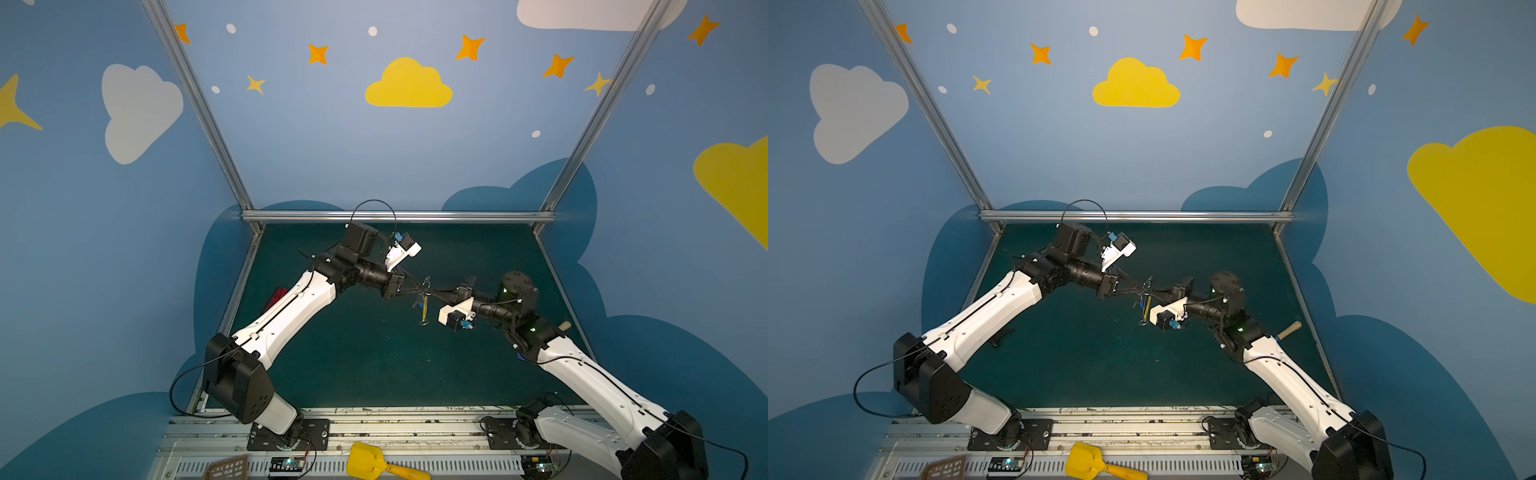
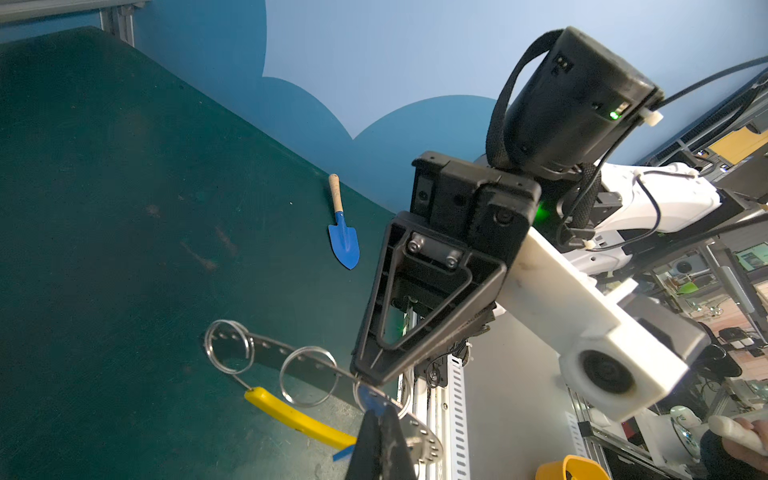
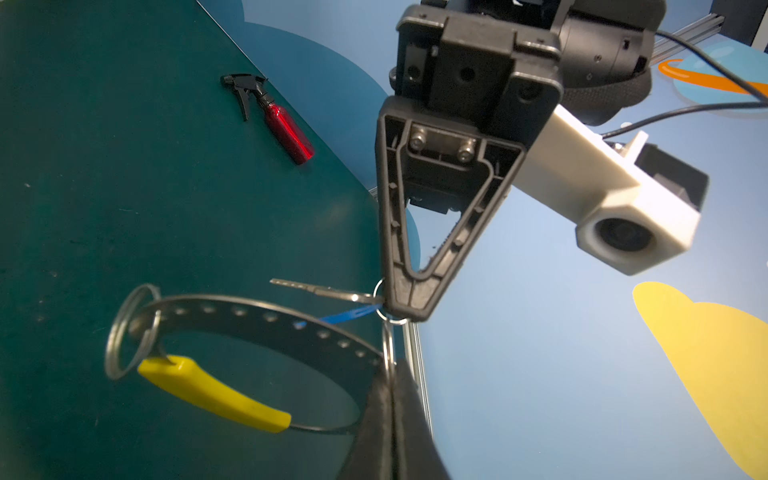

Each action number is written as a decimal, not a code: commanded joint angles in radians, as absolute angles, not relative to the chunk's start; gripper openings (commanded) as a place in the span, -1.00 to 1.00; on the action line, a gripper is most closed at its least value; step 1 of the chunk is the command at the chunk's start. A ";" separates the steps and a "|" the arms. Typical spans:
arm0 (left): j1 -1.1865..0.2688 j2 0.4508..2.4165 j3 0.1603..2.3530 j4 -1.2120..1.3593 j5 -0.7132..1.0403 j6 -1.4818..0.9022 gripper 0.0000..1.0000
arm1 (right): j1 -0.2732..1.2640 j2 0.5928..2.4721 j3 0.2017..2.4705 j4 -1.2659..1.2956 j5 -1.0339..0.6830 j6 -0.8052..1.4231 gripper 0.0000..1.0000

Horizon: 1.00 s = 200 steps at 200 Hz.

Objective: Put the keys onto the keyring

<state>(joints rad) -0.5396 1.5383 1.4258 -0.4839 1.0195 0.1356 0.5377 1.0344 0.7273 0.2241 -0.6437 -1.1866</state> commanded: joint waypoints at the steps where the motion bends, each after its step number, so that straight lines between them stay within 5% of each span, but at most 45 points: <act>1: -0.542 1.538 1.460 -0.504 1.035 0.153 -0.93 | 0.549 1.040 0.740 0.229 -0.637 -1.187 -1.00; 200: -0.543 1.533 1.482 -0.534 0.968 0.172 -0.93 | 0.577 0.982 0.733 0.186 -0.585 -1.204 -1.00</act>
